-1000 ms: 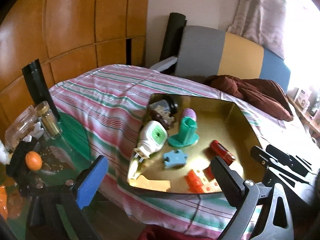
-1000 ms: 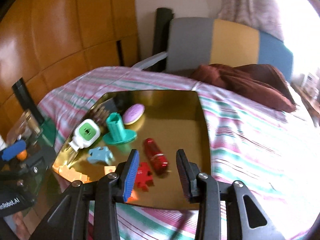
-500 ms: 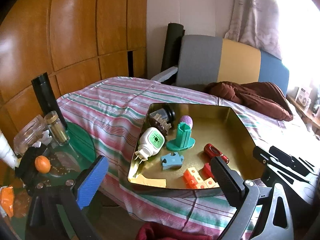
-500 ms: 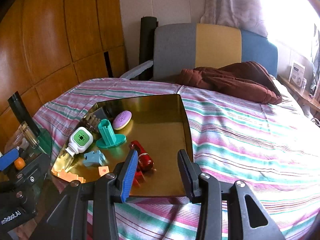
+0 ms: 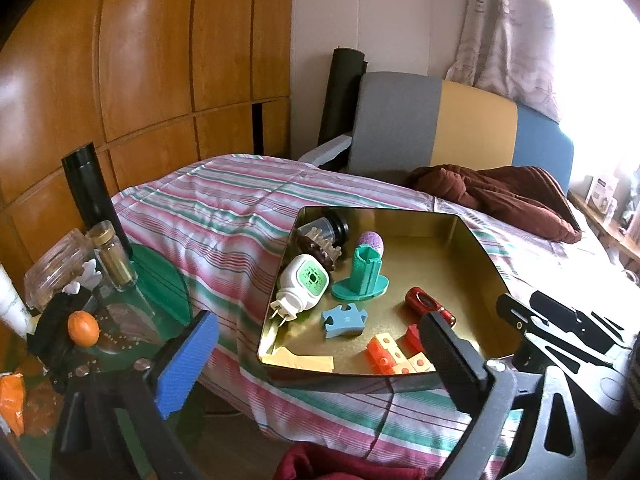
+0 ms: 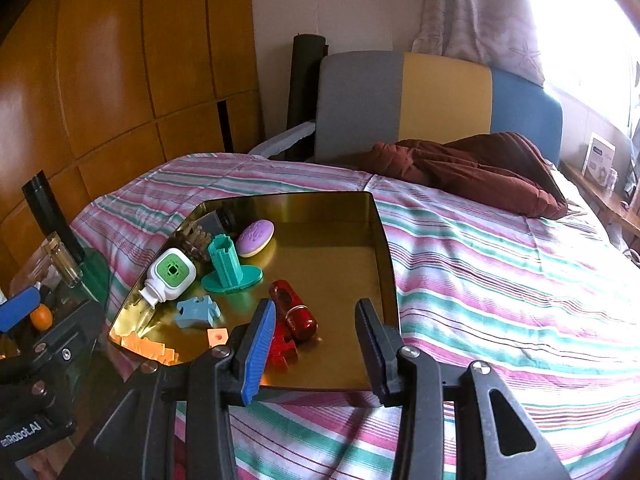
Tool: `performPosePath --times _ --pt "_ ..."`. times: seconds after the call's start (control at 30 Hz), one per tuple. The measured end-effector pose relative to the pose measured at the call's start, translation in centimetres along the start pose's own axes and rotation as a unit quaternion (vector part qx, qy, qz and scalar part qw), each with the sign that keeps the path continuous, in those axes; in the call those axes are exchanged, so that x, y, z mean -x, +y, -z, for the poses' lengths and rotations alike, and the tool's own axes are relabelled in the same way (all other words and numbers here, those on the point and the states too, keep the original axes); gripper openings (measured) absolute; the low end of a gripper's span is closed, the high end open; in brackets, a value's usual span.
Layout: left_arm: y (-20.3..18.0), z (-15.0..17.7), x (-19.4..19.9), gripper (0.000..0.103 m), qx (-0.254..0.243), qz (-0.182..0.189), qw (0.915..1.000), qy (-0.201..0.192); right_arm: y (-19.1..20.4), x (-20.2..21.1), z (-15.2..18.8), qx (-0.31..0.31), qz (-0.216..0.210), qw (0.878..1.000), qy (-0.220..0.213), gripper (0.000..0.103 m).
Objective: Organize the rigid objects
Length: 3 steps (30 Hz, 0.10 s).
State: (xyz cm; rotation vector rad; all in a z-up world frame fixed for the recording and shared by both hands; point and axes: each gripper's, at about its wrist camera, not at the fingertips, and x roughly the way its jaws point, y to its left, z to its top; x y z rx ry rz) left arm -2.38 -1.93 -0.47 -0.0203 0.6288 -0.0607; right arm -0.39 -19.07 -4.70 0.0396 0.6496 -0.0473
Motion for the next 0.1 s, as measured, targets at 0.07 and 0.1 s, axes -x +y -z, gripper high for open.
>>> performPosePath --times 0.07,0.1 --pt "0.14 0.01 -0.18 0.099 0.002 -0.002 1.0000 0.003 0.13 -0.06 0.04 0.001 -0.007 1.000 0.002 0.042" --pt "0.22 0.00 -0.27 0.099 0.004 -0.002 1.0000 0.005 0.17 -0.07 0.02 0.002 -0.009 1.000 0.002 0.042"
